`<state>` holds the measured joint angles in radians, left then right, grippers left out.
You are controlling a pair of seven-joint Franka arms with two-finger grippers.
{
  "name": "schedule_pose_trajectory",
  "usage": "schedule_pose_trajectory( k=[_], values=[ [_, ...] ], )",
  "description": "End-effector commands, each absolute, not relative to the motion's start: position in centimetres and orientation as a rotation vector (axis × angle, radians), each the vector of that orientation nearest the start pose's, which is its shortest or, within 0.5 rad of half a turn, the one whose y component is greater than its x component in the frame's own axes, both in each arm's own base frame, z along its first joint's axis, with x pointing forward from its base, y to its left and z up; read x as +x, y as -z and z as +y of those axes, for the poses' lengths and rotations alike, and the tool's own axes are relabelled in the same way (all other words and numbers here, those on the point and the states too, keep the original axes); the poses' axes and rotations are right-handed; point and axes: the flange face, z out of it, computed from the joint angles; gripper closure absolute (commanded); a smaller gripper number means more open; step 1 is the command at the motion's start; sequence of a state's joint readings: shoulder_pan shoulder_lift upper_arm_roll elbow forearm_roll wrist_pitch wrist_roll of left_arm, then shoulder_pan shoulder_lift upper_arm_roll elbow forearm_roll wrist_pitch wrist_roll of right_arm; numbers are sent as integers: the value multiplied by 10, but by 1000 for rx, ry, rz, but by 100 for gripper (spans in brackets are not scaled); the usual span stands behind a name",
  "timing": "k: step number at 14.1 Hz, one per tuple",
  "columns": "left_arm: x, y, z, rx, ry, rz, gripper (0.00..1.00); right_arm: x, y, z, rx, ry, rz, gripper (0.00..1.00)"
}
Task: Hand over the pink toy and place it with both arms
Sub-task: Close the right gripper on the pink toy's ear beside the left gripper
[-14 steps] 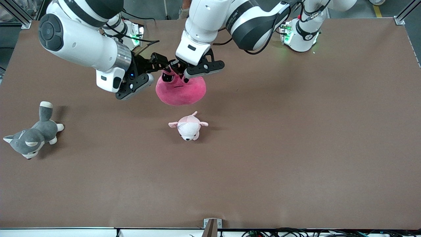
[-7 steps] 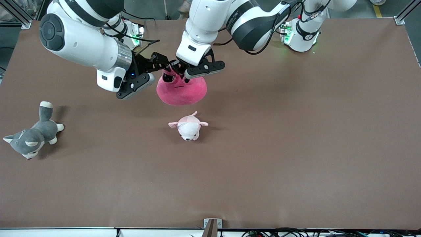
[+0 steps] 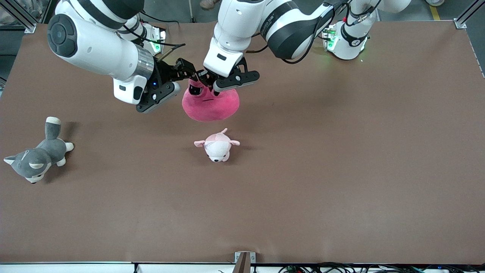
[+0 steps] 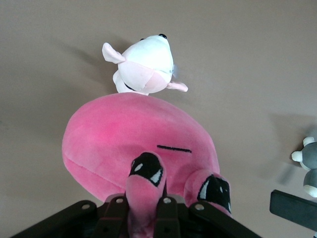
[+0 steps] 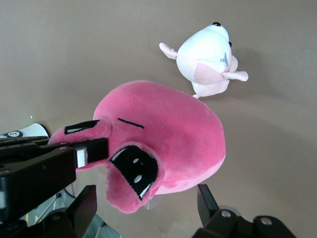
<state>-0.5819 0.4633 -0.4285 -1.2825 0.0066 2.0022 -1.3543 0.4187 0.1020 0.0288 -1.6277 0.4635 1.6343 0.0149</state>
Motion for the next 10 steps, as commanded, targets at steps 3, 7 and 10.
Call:
schedule_pose_trajectory(
  k=[3,7,10],
  values=[
    [435,-548,-572,-3442,-58,-732,100,503,-549,309,-2633,-304,-524,23],
    [435,-548,-572,-3442,-55,-731,100,503,-549,308,-2633,-303,-524,24],
    [435,-548,-572,-3439,-55,-733,100,505,-549,304,-2633,-299,-519,26]
  ],
)
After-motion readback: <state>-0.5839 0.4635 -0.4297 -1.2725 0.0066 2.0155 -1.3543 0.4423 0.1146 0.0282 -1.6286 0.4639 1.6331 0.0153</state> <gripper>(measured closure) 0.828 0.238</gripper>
